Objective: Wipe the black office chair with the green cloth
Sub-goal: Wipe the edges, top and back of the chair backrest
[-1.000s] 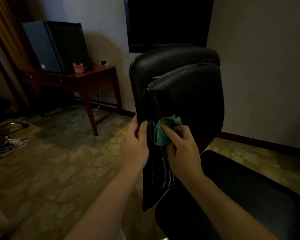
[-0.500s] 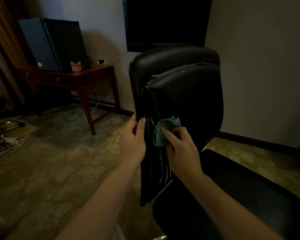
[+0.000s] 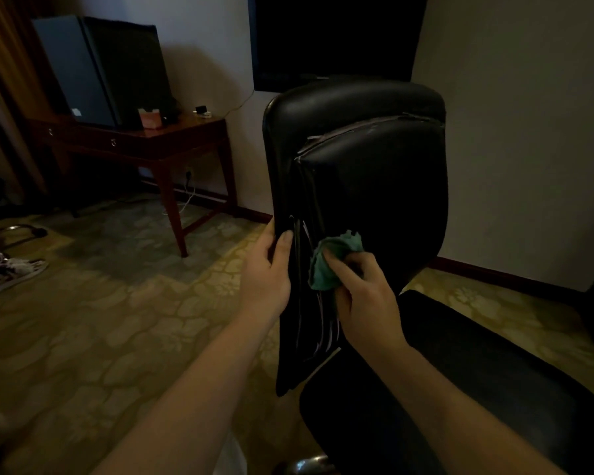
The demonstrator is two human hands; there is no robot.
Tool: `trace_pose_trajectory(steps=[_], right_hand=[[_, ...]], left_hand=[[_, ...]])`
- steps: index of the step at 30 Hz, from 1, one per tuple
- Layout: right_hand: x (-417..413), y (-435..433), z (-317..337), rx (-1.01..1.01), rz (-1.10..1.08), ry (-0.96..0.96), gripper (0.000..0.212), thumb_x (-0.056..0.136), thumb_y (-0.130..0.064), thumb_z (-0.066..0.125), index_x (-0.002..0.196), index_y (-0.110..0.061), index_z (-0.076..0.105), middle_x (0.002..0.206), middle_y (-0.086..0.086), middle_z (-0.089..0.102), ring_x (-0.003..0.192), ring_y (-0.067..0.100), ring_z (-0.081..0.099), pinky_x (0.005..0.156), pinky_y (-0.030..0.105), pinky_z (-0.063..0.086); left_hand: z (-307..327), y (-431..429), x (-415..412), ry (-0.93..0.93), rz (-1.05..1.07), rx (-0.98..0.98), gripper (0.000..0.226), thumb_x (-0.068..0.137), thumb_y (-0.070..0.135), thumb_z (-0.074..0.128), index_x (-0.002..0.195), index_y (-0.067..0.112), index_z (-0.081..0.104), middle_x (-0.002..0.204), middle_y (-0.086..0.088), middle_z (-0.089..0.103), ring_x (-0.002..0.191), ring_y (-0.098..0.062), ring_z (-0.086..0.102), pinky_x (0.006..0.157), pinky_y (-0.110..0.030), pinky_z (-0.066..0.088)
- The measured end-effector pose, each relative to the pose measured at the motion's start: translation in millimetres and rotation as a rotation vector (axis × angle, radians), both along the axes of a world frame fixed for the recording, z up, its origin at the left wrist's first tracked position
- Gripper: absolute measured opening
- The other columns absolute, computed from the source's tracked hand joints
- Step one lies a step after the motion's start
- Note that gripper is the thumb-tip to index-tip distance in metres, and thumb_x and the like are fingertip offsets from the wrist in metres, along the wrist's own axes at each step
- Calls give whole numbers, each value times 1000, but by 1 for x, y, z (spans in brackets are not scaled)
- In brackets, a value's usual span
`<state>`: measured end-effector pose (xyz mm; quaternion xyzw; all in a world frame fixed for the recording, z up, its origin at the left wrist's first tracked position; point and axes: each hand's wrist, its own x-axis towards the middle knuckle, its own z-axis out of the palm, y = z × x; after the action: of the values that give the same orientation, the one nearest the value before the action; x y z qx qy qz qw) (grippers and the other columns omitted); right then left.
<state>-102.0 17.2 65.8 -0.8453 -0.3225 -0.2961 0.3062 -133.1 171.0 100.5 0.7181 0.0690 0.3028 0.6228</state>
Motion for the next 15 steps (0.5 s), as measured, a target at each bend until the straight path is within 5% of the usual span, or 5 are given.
trace_pose_trajectory(steps=[4,9,15], right_hand=[[10,7,22,32,2,-29,45,91,-6,59,135,-16,57,124,14,51,108,32,57,85,43,56],[23,23,58,69,-7,-61,42,95,-11,54,136,-19,56,125,10,50,108,27,56,90,38,53],[7,-5,-10,15,51,-8,48,89,-2,61,136,-14,55,123,14,50,109,32,56,85,44,56]], left_hand=[[-1,0,2,-9,13,11,39,104,37,45,142,28,52,131,16,62,120,0,57,104,-35,50],[1,3,1,-7,-7,2,34,105,31,46,138,29,54,125,20,63,116,4,58,98,-26,50],[-1,3,-1,2,-1,7,39,104,33,47,143,27,50,135,15,60,124,1,55,108,-34,46]])
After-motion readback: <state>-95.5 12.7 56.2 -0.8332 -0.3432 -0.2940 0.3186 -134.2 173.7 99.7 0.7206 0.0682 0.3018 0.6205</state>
